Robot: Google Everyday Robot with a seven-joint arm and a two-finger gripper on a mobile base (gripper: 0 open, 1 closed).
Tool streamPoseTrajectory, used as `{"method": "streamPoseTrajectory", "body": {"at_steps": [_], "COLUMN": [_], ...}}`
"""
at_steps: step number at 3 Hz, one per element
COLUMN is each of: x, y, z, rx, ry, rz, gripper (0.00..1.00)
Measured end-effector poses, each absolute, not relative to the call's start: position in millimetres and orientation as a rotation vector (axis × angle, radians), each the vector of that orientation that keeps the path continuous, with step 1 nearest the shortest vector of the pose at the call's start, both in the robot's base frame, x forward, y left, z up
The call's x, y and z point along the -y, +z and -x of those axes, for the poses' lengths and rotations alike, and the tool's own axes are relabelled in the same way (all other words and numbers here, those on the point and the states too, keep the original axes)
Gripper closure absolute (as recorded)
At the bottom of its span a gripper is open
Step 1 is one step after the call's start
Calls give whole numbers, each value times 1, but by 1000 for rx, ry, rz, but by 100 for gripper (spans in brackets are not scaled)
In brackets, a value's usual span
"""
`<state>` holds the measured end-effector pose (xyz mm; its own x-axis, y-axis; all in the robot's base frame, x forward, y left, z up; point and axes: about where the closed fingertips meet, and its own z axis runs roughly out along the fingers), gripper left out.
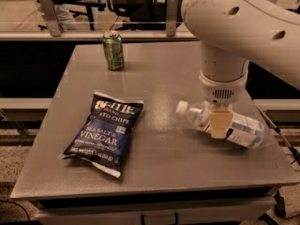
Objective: Knock blue plastic bottle over
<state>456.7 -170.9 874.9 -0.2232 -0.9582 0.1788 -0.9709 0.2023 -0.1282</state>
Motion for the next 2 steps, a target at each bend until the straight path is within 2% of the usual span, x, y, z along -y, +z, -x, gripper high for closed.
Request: {"method": "streamPoseTrajectory", "body": {"at_steps": [1, 2], "x": [170, 170], "y": [872, 872], "z": [-456, -456], "rx": [2382, 2382], "ry": [325, 325], "rz": [-1919, -1919], "gripper": [0, 0]}}
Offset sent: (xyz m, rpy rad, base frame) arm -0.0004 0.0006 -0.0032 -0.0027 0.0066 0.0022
